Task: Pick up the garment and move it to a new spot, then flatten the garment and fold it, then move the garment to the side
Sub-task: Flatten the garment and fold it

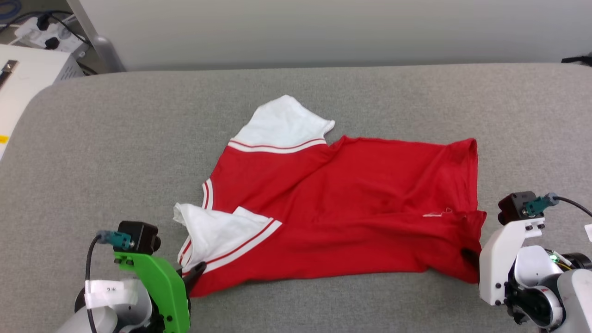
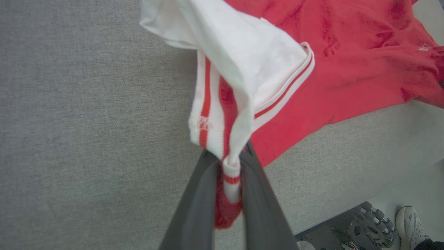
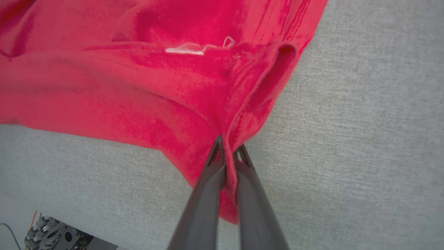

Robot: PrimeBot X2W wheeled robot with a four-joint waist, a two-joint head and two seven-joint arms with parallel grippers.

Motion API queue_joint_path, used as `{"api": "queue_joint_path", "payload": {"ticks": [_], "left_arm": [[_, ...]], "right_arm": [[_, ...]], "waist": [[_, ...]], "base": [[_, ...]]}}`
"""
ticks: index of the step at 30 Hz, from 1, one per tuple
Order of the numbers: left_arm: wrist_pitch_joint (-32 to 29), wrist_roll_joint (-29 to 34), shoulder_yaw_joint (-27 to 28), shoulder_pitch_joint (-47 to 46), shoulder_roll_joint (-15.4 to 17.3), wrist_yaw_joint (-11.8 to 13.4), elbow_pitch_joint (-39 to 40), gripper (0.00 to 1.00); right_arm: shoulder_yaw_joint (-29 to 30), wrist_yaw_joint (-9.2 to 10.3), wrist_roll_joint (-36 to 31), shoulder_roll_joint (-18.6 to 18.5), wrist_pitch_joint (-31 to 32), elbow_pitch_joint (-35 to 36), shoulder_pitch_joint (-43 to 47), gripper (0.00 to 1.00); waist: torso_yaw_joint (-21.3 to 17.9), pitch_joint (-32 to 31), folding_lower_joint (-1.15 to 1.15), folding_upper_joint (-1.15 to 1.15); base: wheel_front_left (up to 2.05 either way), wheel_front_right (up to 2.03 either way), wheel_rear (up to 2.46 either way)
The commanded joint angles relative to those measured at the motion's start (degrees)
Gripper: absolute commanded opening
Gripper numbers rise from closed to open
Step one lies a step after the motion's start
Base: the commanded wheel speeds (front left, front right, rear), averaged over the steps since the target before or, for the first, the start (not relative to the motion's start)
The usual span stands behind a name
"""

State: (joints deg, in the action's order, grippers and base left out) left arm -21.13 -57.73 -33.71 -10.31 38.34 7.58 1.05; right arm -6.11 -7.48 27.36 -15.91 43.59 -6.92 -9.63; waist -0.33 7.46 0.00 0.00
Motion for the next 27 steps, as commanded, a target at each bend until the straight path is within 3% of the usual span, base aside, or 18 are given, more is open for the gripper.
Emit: {"api": "queue_joint_path", "payload": {"ticks": [1, 11, 19, 21, 22, 23, 24, 27], "left_arm": [[0.5, -1.0, 0.3, 1.8, 0.9, 0.7, 0.8, 0.00], [0.9, -3.7, 1.3, 10.4, 3.8, 3.7, 4.4, 0.00], [0.8, -4.7, -0.4, 10.3, 0.7, 2.2, -0.8, 0.00], [1.7, -3.5, -0.8, 9.3, 0.0, 2.0, -3.5, 0.00], [1.8, -3.8, -0.9, 8.9, -0.8, 1.7, -4.8, 0.00], [2.0, -4.1, -0.8, 8.6, -1.3, 1.4, -5.6, 0.41], [2.7, -3.9, -0.7, 8.2, -1.7, 1.1, -6.6, 1.00], [3.9, -3.4, -0.6, 7.3, -2.2, 0.4, -8.4, 1.00]], "right_arm": [[0.0, -0.01, 0.5, -0.4, -0.2, 0.6, 1.5, 0.00], [2.9, -0.01, 1.5, 0.2, 1.5, 5.2, 10.6, 0.00], [7.1, -0.01, 0.4, 4.8, 0.1, 4.1, 15.8, 0.00], [8.1, -0.01, 0.0, 6.1, -1.1, 3.1, 16.6, 0.59], [8.8, -0.01, -0.3, 6.8, -2.3, 2.6, 16.8, 1.00], [9.0, -0.01, -0.2, 7.3, -3.1, 2.3, 16.8, 1.00], [9.0, -0.01, 0.2, 7.9, -4.3, 2.0, 16.8, 1.00], [8.4, -0.01, -0.1, 7.9, -9.2, 2.0, 16.6, 1.00]], "waist": [[0.1, -3.9, 0.00, 0.00], [1.1, -7.2, 0.00, 0.00], [0.9, -5.9, 0.00, 0.00], [0.7, -5.4, 0.00, 0.00], [0.6, -5.2, 0.00, 0.00], [0.5, -5.1, 0.00, 0.00], [0.4, -5.0, 0.00, 0.00], [0.3, -5.0, 0.00, 0.00]], "base": [[0.00, 0.00, 0.00], [0.00, 0.00, 0.00], [0.00, 0.00, 0.00], [0.00, 0.00, 0.00], [0.00, 0.00, 0.00], [0.00, 0.00, 0.00], [0.00, 0.00, 0.00], [0.00, 0.00, 0.00]]}}
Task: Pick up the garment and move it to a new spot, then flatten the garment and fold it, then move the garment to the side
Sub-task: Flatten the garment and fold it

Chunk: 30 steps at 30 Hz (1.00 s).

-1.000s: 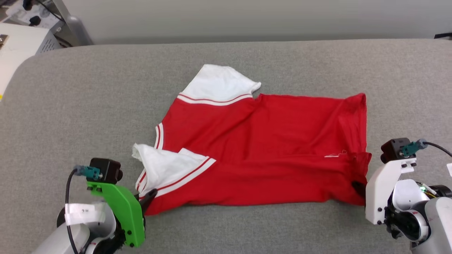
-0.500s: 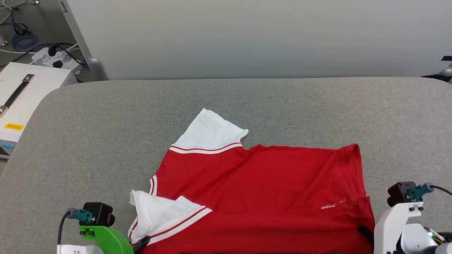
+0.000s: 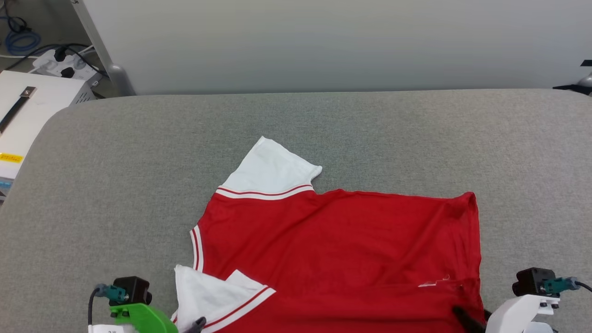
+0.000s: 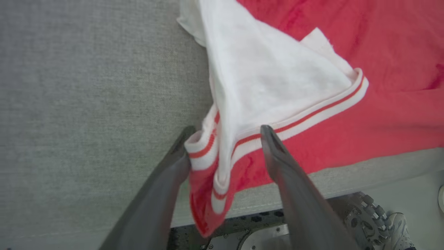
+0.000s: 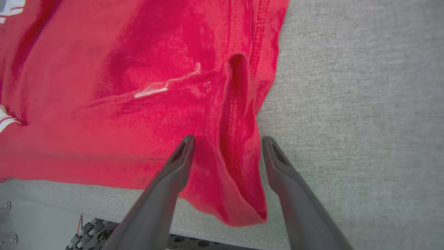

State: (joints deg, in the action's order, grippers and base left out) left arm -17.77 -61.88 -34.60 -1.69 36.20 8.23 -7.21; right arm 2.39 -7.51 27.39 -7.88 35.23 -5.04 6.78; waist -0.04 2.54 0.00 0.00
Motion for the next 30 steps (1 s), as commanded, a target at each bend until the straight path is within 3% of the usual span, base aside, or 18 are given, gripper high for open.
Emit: {"api": "queue_joint_path", "payload": {"ticks": [1, 3, 4, 8, 17, 23, 30], "left_arm": [[1.4, 1.1, 0.6, -1.6, -0.2, -0.4, -0.4, 1.00], [3.1, 2.2, 0.7, -2.3, -0.1, -1.0, -0.5, 1.00], [7.7, 5.3, 1.6, -3.9, 0.0, -1.1, -0.7, 1.00], [14.5, 9.1, 2.8, -6.1, -1.0, -0.3, -1.8, 1.00], [24.8, 13.9, 5.4, -13.1, -3.7, 1.0, -4.8, 1.00], [24.1, 15.4, 4.8, -21.5, -4.9, -1.1, -6.9, 1.00], [16.1, 13.6, 3.2, -33.8, -5.6, -7.5, -11.5, 1.00]], "right_arm": [[-0.1, 0.02, -0.4, -0.2, -2.8, 0.4, 0.0, 1.00], [-0.5, 0.02, -1.1, -0.3, -7.3, 1.2, -0.1, 1.00], [0.1, 0.02, -2.4, 0.2, -14.7, 2.0, -0.5, 1.00], [-0.1, 0.02, -6.0, 0.4, -23.9, 3.5, -1.8, 1.00], [-0.6, 0.02, -11.6, 2.0, -35.4, 7.4, -6.5, 1.00], [-1.6, 0.02, -13.3, 2.0, -36.7, 10.2, -10.3, 1.00], [-1.8, 0.02, -14.3, 2.6, -36.1, 11.6, -13.0, 1.00]], "waist": [[0.0, -0.1, 0.00, 0.00], [0.1, -0.3, 0.00, 0.00], [0.2, -0.5, 0.00, 0.00], [0.3, -0.2, 0.00, 0.00], [-1.2, 4.9, 0.00, 0.00], [-2.8, 11.4, 0.00, 0.00], [-5.4, 16.8, 0.00, 0.00]], "base": [[0.00, 0.00, 0.00], [0.00, 0.00, 0.00], [0.00, 0.00, 0.00], [0.00, 0.00, 0.00], [0.00, 0.00, 0.00], [0.00, 0.00, 0.00], [0.00, 0.00, 0.00]]}}
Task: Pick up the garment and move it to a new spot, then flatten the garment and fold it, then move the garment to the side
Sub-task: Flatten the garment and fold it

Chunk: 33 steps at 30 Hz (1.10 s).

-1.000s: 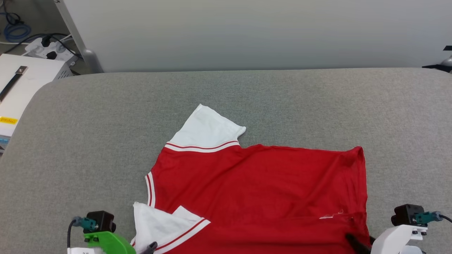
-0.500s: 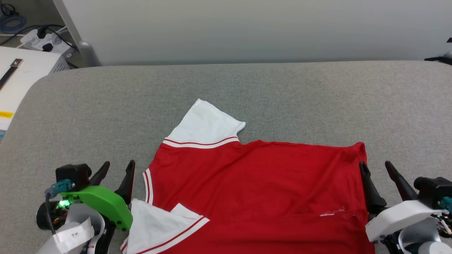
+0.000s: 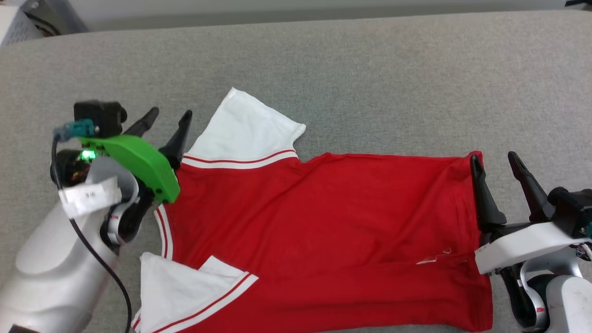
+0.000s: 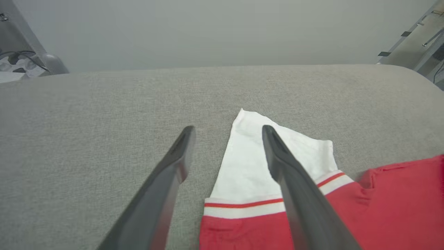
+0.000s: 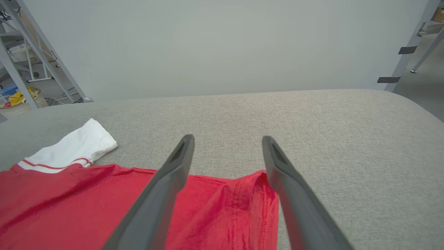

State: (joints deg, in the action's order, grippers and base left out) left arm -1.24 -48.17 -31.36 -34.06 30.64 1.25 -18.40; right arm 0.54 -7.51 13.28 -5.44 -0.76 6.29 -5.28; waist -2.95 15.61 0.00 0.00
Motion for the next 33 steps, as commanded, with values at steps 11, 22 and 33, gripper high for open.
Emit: {"api": "queue_joint_path", "payload": {"ticks": [11, 22, 33], "left_arm": [[-25.8, -8.9, -3.4, -19.3, 2.6, -8.2, -12.2, 1.00], [-35.8, -11.5, -7.7, -22.6, 3.6, -8.7, -19.4, 1.00], [-42.0, -13.4, -13.2, -21.5, 1.6, -8.7, -19.5, 0.00]], "right_arm": [[-1.1, 0.02, 1.3, 1.2, -1.8, -2.1, -4.6, 1.00], [-2.1, 0.02, 3.2, 1.8, -3.4, -4.6, -5.5, 1.00], [-1.7, 0.02, 5.3, 2.0, -1.5, -6.4, -6.7, 1.00]], "waist": [[-8.5, 8.9, 0.00, 0.00], [-11.7, 11.7, 0.00, 0.00], [-11.4, 12.1, 0.00, 0.00]], "base": [[0.00, 0.00, 0.00], [0.00, 0.00, 0.00], [0.00, 0.00, 0.00]]}}
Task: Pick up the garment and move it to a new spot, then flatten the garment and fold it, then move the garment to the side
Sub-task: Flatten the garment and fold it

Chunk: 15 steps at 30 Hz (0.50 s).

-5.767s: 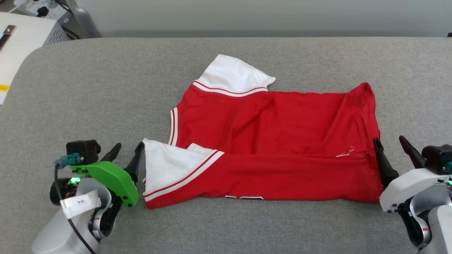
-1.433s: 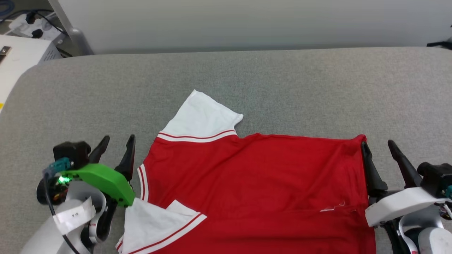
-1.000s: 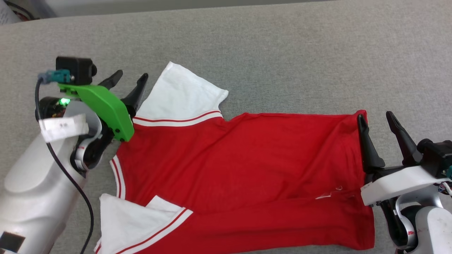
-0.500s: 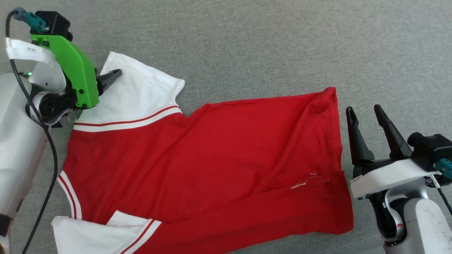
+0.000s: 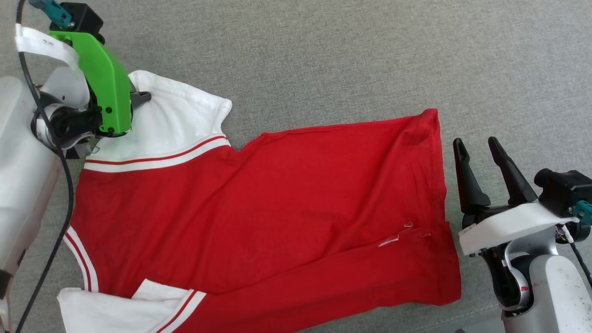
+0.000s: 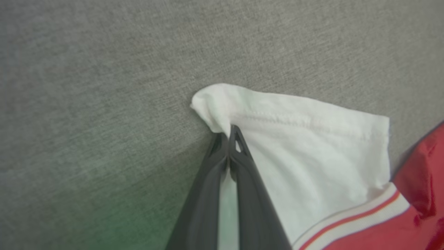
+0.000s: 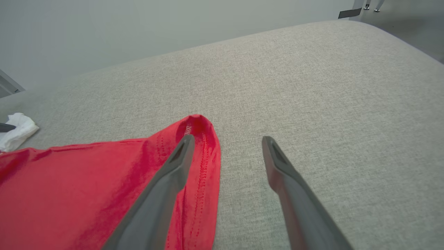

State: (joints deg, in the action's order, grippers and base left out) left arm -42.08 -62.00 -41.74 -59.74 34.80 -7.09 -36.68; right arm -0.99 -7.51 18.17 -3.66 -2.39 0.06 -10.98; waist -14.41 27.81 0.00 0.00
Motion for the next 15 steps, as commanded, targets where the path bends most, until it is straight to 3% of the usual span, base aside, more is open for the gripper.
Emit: {"api": "queue_joint_path", "payload": {"ticks": [1, 8, 15], "left_arm": [[0.7, 1.2, -2.7, 3.8, -2.6, -0.4, -1.8, 0.00], [7.8, 2.5, -1.1, 2.8, -3.0, 0.0, -3.6, 0.00], [13.4, 3.0, 0.2, 2.9, -3.3, 0.3, -1.9, 0.00]], "right_arm": [[-0.2, 0.02, 0.9, 0.1, 0.6, -0.4, -1.1, 1.00], [0.1, 0.02, 5.7, -2.3, 5.2, -2.7, -3.8, 1.00], [-1.5, 0.02, 11.4, -8.7, 17.0, -5.7, -9.3, 1.00]], "waist": [[0.1, -0.3, 0.00, 0.00], [1.3, -2.8, 0.00, 0.00], [5.2, -5.7, 0.00, 0.00]], "base": [[0.00, 0.00, 0.00], [0.00, 0.00, 0.00], [0.00, 0.00, 0.00]]}}
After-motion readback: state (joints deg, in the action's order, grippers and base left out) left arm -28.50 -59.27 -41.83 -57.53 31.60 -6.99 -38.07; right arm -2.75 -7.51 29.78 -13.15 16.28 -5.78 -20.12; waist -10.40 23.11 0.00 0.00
